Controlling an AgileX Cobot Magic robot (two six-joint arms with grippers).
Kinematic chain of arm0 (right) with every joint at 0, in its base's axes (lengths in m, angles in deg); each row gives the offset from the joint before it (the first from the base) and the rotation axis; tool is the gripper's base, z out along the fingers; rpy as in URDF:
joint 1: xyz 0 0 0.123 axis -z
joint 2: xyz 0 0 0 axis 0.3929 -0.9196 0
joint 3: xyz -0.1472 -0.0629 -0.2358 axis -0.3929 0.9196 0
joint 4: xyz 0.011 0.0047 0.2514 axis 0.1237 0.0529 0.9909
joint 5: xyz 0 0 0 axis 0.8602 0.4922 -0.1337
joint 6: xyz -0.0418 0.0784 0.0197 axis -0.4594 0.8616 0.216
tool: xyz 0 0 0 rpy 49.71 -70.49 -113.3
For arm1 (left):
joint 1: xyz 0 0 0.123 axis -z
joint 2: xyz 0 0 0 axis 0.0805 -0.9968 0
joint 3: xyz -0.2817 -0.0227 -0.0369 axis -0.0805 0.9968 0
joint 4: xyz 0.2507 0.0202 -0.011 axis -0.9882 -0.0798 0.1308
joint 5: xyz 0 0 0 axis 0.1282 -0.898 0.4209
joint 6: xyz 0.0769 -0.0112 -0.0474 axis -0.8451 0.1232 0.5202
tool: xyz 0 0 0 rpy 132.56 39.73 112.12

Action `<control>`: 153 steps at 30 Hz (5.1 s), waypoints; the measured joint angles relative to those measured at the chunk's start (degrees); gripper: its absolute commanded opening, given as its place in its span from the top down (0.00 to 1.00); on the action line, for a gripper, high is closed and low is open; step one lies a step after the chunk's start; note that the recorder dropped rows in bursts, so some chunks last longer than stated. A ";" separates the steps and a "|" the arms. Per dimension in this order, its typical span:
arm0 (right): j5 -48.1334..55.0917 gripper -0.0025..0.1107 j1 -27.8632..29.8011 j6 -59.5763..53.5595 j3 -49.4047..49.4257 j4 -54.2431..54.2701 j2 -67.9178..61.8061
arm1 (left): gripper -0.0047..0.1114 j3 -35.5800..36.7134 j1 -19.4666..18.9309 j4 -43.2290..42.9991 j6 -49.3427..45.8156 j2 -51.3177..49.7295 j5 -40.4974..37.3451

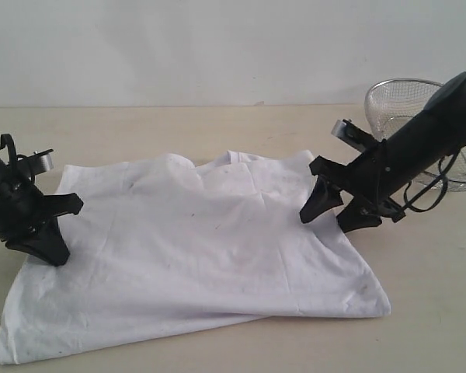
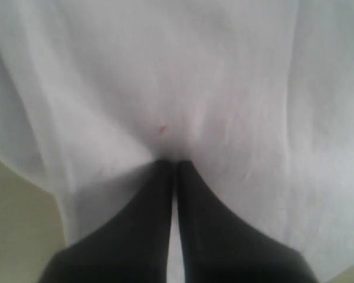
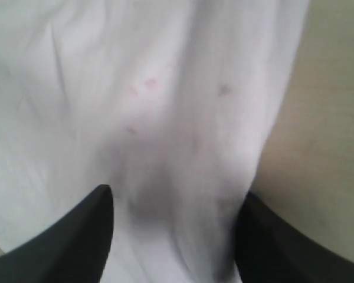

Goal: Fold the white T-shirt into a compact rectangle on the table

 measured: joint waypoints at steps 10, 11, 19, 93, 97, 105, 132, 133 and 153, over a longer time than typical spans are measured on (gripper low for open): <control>-0.74 0.91 -2.01 0.00 -0.11 0.70 -1.12 | 0.92 0.00 0.00 0.05 -0.09 -0.21 0.00; -1.11 0.96 -2.01 0.15 -0.11 0.45 -1.34 | 0.92 0.00 0.00 0.15 -0.09 -0.21 0.00; -1.43 0.98 -2.11 0.82 -0.01 1.10 -1.42 | 0.92 0.00 0.00 0.15 -0.09 -0.21 0.00; -9.89 0.98 -31.61 -9.08 -6.78 30.06 6.34 | 0.92 -0.09 0.00 2.93 -0.47 3.03 -1.34; -11.34 0.98 -33.18 -8.97 -6.78 30.82 6.34 | 0.92 -0.38 0.00 0.89 0.98 7.91 -1.22; -10.99 0.98 -34.01 -9.18 -7.24 32.71 6.34 | 0.92 -0.38 0.00 -15.54 12.71 10.72 -1.00; -20.90 0.98 -41.50 -11.04 -7.32 35.32 6.34 | 0.92 -0.38 -5.65 -16.68 15.12 20.33 -1.00; -21.06 0.96 -41.48 -11.13 -7.32 35.32 6.34 | 0.92 -0.38 -5.65 -16.68 15.12 20.33 -1.00; -18.22 0.44 -41.52 -13.96 -7.37 36.16 6.34 | 0.92 -0.38 -5.65 -15.38 15.12 20.33 -1.22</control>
